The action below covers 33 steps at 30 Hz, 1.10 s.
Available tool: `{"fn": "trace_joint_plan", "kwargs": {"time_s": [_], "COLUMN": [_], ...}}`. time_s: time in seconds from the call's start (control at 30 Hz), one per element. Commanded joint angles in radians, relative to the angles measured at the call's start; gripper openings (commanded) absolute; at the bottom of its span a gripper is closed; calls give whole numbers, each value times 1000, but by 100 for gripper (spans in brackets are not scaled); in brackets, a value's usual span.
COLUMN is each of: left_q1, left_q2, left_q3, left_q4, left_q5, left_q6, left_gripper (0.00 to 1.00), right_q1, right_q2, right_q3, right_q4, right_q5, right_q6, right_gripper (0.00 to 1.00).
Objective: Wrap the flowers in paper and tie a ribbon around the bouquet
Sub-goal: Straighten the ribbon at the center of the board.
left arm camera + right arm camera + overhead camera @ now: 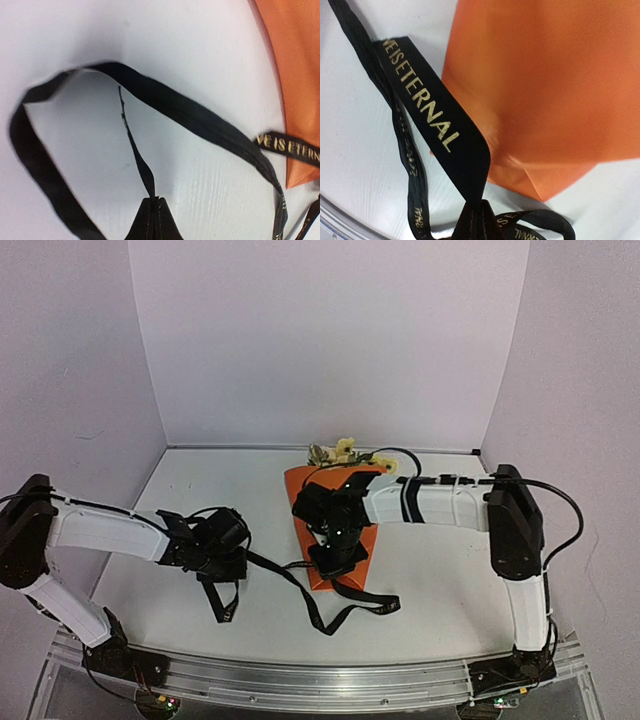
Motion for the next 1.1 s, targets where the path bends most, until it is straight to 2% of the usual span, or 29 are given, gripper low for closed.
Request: {"fn": "trace_joint_plan", "kwargs": {"time_s": [0.0, 0.13, 0.27, 0.47, 0.7, 0.93, 1.07], "left_q1": [92, 239, 415, 628, 773, 898, 955], "left_q2": [-176, -304, -388, -438, -451, -414, -409], "left_q3": [102, 121, 110, 92, 89, 45, 36], "left_q4": [-245, -325, -327, -295, -277, -246, -238], "left_q5": [-308, -413, -501, -490, -466, -432, -410], "left_q6": [-66, -13, 90, 170, 173, 142, 137], "left_gripper": [0, 0, 0, 0, 0, 0, 0], "right_q1": [-46, -130, -280, -494, -730, -873, -956], "right_q2": [-226, -424, -621, -804, -856, -806, -779], "right_q3": [-109, -299, -497, -649, -666, -611, -607], "right_q4": [-43, -71, -99, -164, -241, -293, -300], "right_q5": [86, 204, 291, 406, 472, 527, 504], "right_q6": [44, 47, 42, 3, -30, -53, -40], "right_gripper": [0, 0, 0, 0, 0, 0, 0]}}
